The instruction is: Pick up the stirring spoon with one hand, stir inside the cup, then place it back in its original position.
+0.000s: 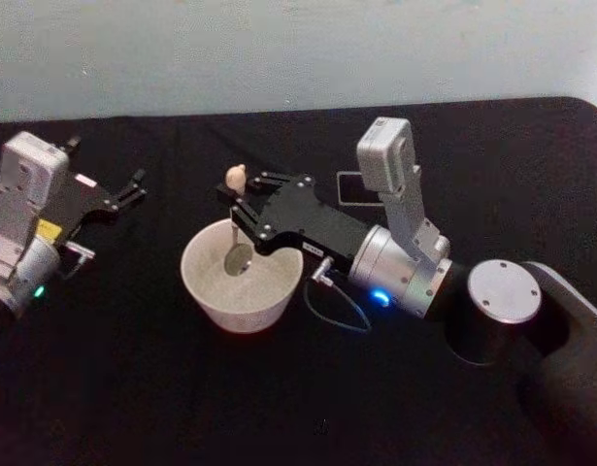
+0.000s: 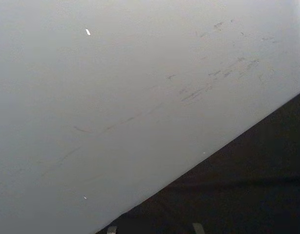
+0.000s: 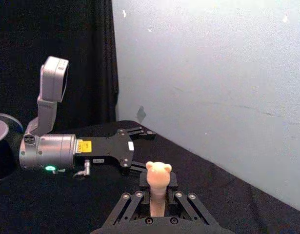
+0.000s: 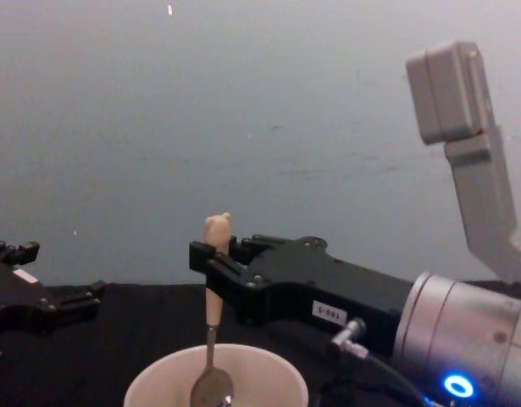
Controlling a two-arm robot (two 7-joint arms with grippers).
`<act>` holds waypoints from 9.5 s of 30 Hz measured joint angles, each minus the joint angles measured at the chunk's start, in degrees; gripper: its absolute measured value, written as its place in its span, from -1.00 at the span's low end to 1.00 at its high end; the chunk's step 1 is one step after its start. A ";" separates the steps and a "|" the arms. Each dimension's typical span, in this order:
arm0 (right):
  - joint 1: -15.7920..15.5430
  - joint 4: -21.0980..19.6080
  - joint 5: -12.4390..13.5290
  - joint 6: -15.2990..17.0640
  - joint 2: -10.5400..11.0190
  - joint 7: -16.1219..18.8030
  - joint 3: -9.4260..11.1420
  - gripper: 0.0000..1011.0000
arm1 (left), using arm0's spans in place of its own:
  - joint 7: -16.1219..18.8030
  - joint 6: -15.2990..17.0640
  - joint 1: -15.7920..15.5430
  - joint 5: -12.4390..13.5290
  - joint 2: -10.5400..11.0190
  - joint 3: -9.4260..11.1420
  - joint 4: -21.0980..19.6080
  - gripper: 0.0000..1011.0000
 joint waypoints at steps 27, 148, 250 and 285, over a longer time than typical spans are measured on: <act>-0.77 2.61 -3.75 -1.53 -1.78 -0.82 1.58 -0.61 | 0.00 0.00 0.00 0.00 0.00 0.00 0.00 0.98; -0.22 4.01 -5.37 -2.65 -3.61 -1.34 0.97 -0.61 | 0.00 0.00 0.00 0.00 0.00 0.00 0.00 0.98; -4.04 -12.07 -0.46 2.54 2.93 -2.55 7.12 -0.61 | 0.00 0.00 0.00 0.00 0.00 0.00 0.00 0.98; -7.50 -16.58 -1.11 7.84 6.15 -9.79 15.45 -0.61 | 0.00 0.00 0.00 0.00 0.00 0.00 0.00 0.98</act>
